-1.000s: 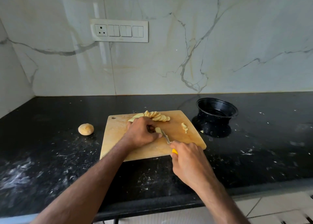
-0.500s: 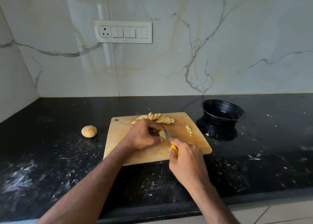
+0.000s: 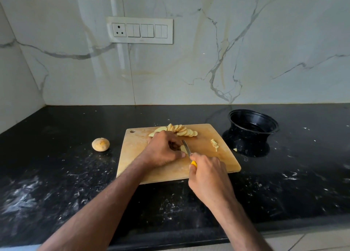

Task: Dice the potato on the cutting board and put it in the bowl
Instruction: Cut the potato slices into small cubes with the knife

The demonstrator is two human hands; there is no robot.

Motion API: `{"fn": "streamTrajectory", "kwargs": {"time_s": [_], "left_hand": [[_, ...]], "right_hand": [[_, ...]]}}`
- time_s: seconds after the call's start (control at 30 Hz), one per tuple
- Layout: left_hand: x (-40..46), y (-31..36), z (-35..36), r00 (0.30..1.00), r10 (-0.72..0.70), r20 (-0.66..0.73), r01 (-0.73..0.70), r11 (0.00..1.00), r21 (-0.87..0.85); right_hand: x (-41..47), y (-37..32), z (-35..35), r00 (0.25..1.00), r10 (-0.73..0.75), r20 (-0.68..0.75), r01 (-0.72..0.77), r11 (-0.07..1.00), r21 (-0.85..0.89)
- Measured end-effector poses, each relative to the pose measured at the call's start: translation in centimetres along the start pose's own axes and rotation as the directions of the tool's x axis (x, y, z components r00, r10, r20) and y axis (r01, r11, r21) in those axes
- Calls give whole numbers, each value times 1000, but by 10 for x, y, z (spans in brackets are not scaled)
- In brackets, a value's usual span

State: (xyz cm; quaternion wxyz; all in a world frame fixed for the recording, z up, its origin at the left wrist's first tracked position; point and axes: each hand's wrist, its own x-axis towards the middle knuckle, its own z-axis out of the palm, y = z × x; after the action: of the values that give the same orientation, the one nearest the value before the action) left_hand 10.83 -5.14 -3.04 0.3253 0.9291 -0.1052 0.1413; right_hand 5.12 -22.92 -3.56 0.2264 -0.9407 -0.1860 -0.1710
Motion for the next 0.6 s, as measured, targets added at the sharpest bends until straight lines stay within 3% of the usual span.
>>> {"fn": "streamTrajectory", "kwargs": {"time_s": [0.3,0.6], "left_hand": [[-1,0,0,1000,23,7,-23,1000,2],[0,1,2,999,-45,-14,45,999,-18]], "right_hand": [[18,-4,4,997,1,78,0,1000,-12],[-8,2,-3,998,-41,45,42,999,-27]]}}
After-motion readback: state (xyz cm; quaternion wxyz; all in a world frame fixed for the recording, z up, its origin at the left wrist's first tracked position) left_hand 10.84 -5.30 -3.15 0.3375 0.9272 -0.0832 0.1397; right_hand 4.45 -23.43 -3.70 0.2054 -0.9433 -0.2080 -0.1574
